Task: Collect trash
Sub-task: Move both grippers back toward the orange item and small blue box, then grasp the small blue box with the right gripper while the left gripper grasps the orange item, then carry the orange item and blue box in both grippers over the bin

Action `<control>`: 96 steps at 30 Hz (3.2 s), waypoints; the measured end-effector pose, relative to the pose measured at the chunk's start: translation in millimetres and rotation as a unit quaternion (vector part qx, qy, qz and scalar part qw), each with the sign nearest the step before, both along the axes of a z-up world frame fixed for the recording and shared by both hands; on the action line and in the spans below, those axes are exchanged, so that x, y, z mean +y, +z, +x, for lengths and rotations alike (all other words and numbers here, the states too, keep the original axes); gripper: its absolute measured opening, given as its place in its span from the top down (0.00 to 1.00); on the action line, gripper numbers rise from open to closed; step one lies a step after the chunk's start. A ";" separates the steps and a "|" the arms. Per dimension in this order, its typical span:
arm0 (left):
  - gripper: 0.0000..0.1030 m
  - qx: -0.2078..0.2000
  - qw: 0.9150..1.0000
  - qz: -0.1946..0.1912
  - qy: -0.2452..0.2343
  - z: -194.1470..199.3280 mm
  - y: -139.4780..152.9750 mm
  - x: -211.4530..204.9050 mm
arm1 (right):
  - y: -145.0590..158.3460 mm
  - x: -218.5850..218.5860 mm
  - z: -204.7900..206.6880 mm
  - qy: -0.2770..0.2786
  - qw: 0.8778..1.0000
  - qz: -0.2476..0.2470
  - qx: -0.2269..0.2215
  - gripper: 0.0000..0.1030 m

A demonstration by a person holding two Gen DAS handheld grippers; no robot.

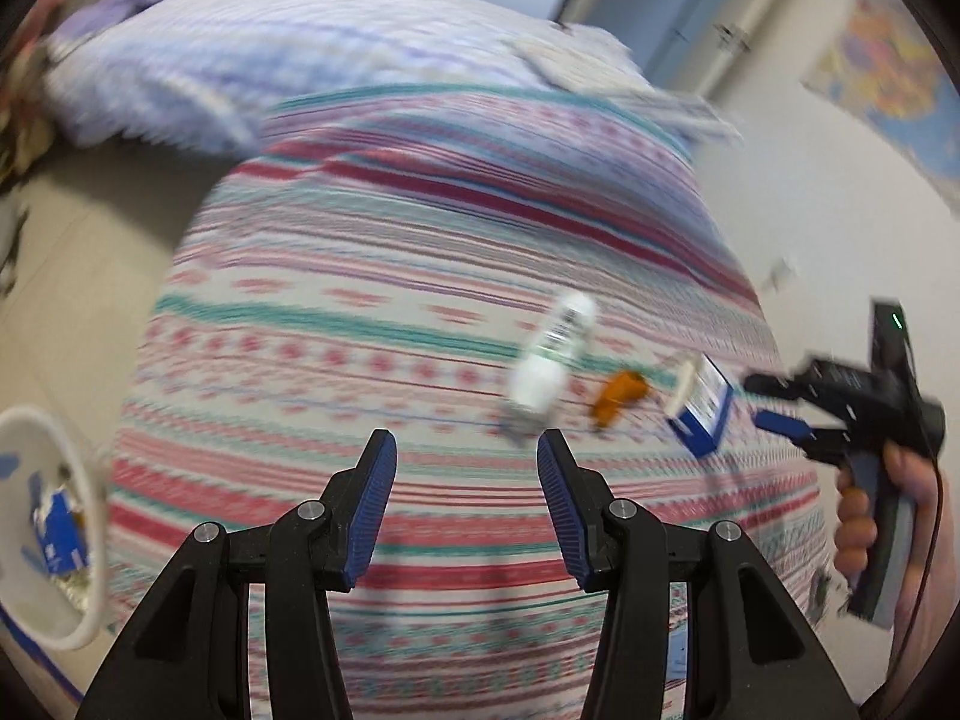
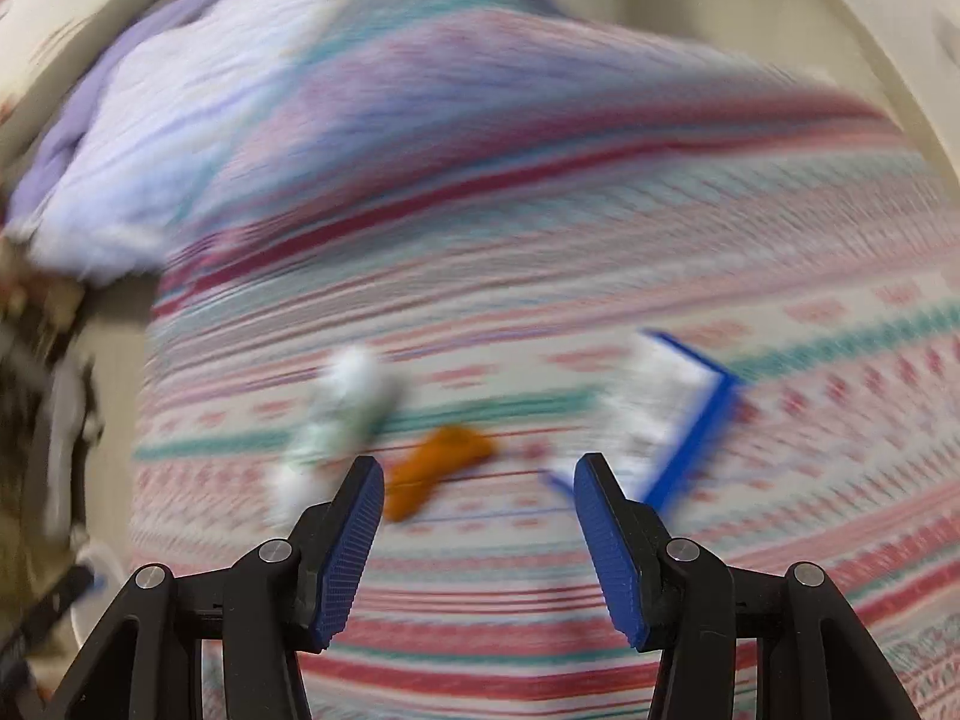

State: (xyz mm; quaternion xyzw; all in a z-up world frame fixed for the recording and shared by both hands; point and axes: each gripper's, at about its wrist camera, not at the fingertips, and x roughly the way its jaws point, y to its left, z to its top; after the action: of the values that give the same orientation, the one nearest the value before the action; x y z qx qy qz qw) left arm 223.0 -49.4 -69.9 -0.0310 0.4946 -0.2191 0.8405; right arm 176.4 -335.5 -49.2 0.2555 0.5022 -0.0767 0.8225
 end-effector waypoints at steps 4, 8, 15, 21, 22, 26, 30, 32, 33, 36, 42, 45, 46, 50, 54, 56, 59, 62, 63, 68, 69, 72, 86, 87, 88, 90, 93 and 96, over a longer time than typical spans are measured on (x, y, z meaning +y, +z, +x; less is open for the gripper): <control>0.50 -0.011 0.999 0.031 -0.035 -9.1 -6.6 -44.3 | -33.6 -44.4 -7.7 -0.072 0.995 0.070 0.028 0.43; 0.50 -0.017 0.998 0.034 -0.053 -10.1 -7.8 -71.9 | -61.9 -65.9 -6.9 -0.127 0.985 0.111 0.041 0.30; 0.50 -0.049 0.989 0.078 -0.112 -2.6 -22.0 -116.3 | -79.7 -62.3 11.7 -0.142 0.979 0.134 0.054 0.30; 0.50 -0.049 0.984 0.092 -0.143 5.1 -33.5 -143.1 | -88.1 -53.0 20.1 -0.115 0.984 0.126 0.056 0.37; 0.50 -0.054 0.982 0.097 -0.151 4.5 -34.7 -149.1 | -87.1 -53.9 19.7 -0.112 0.984 0.124 0.055 0.50; 0.50 -0.068 0.973 0.131 -0.177 3.4 -44.4 -174.9 | -85.6 -67.4 10.8 -0.112 0.983 0.135 0.048 0.62; 0.50 -0.078 0.968 0.158 -0.181 6.3 -56.0 -187.9 | -82.5 -74.8 6.5 -0.099 0.985 0.133 0.042 0.67; 0.50 -0.074 0.966 0.171 -0.178 10.3 -65.0 -190.8 | -83.6 -84.2 0.8 -0.099 0.985 0.136 0.038 0.67; 0.50 -0.075 0.966 0.174 -0.176 12.2 -67.7 -191.5 | -85.3 -88.9 -2.2 -0.099 0.985 0.140 0.036 0.67; 0.53 -0.077 0.969 0.171 -0.163 18.8 -71.2 -188.8 | -90.7 -99.2 -9.2 -0.105 0.980 0.166 0.035 0.45; 0.85 -0.059 0.977 0.139 -0.149 29.0 -70.5 -169.0 | -88.6 -102.5 -11.7 -0.110 0.982 0.151 0.036 0.29; 0.86 -0.053 0.980 0.120 -0.147 31.9 -67.6 -159.7 | -89.0 -95.5 -7.1 -0.111 0.983 0.144 0.038 0.25; 0.87 -0.048 0.982 0.111 -0.147 32.4 -65.9 -156.6 | -88.7 -94.4 -6.5 -0.111 0.983 0.141 0.038 0.22; 0.87 -0.042 0.985 0.077 -0.148 29.0 -45.5 -139.4 | -87.4 -84.9 -2.0 -0.111 0.984 0.133 0.039 0.20; 0.87 -0.051 0.984 0.069 -0.154 21.8 -27.3 -130.6 | -86.5 -73.0 5.0 -0.101 0.988 0.107 0.047 0.19; 0.87 -0.051 0.984 0.066 -0.155 16.4 -21.1 -125.4 | -85.8 -68.8 7.4 -0.100 0.989 0.093 0.053 0.19; 0.87 -0.054 0.984 0.070 -0.155 16.1 -14.2 -115.5 | -84.8 -54.9 14.2 -0.100 0.990 0.080 0.057 0.19; 0.87 -0.053 0.985 0.068 -0.149 14.6 -6.7 -100.6 | -84.0 -41.3 20.7 -0.092 0.992 0.061 0.064 0.19; 0.87 -0.054 0.986 0.065 -0.147 13.6 -3.2 -92.4 | -83.5 -36.1 24.5 -0.090 0.992 0.055 0.067 0.21; 0.87 -0.059 0.987 0.052 -0.139 8.4 17.7 -66.9 | -83.9 -32.1 27.3 -0.092 0.991 0.063 0.070 0.35; 0.87 -0.060 0.987 0.050 -0.137 8.7 21.4 -62.2 | -83.2 -33.9 26.2 -0.091 0.991 0.062 0.070 0.35; 0.87 -0.062 0.989 0.039 -0.126 4.2 31.6 -49.6 | -79.7 -38.9 22.5 -0.094 0.991 0.065 0.066 0.35; 0.87 -0.048 0.998 0.009 -0.035 13.1 47.8 53.8 | 2.2 35.9 39.6 0.006 0.999 0.043 -0.032 0.35; 0.87 -0.047 0.998 0.008 -0.029 12.7 48.5 62.1 | 6.3 44.1 40.9 0.016 0.998 0.043 -0.037 0.35; 0.87 -0.045 0.999 0.006 -0.021 12.2 49.2 73.4 | 10.8 53.9 43.3 0.027 0.998 0.041 -0.041 0.35; 0.87 -0.041 0.999 0.004 -0.006 10.7 50.4 91.5 | 19.3 76.2 45.4 0.053 0.997 0.034 -0.047 0.35; 0.87 -0.032 0.999 -0.002 0.018 11.4 49.7 123.9 | 33.6 107.0 46.0 0.094 0.994 0.020 -0.060 0.35; 0.87 -0.017 0.999 -0.010 0.051 10.0 49.1 163.1 | 49.7 132.7 41.0 0.132 0.988 0.001 -0.082 0.35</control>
State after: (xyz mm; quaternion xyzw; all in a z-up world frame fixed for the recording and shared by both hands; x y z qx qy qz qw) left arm 233.0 113.7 -20.8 -0.0611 0.4757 -0.1817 0.8585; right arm 217.4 -202.8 0.6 0.1936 0.4621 0.0540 0.8638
